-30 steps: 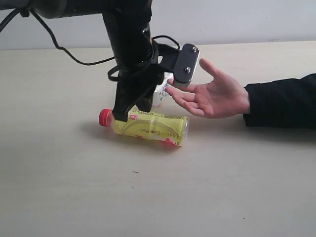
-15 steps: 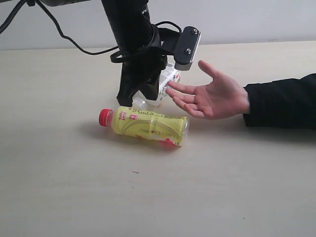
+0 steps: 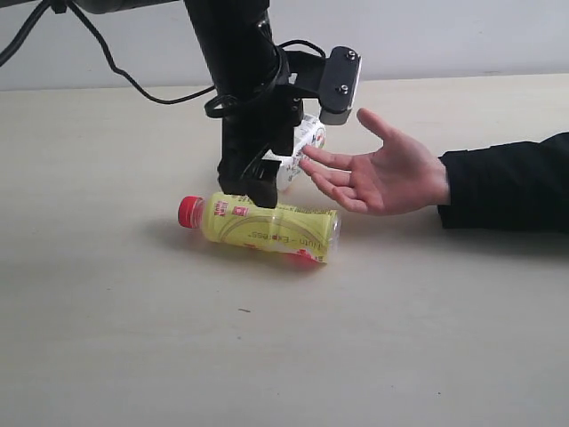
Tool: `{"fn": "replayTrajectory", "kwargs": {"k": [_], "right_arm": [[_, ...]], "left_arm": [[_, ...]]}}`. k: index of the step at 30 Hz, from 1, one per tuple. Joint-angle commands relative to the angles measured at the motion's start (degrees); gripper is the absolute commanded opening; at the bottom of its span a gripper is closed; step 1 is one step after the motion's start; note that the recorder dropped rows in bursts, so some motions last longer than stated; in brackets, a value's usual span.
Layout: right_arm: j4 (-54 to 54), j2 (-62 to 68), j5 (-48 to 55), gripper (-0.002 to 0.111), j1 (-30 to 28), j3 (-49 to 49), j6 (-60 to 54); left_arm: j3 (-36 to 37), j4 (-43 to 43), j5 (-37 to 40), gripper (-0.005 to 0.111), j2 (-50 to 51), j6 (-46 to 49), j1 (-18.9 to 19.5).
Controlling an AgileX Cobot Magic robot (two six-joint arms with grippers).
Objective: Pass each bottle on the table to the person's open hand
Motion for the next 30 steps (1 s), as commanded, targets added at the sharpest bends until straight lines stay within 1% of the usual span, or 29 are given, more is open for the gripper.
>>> {"fn": "replayTrajectory", "kwargs": {"k": [1,13,18,30], "right_arm": [[0.00,-0.25,-0.63,0.000,-0.12,0.21,0.00],[0.00,-0.25,-0.63,0.000,-0.12,0.21,0.00],[0.00,-0.25,-0.63,0.000,-0.12,0.21,0.00],[0.00,-0.25,-0.63,0.000,-0.12,0.21,0.00]], "left_arm": [[-0.33,-0.47,0.08,0.071,1.79,-3.73,-0.34],[-0.10,-0.35,0.08,0.071,6.62,-3.75,-0.34],[-0.10,-0.35,-2.96,0.071,8.12,-3.75,-0.34],[-0.10,-0.35,-4.26,0.071,10.37,-3.50,-0.34]]}}
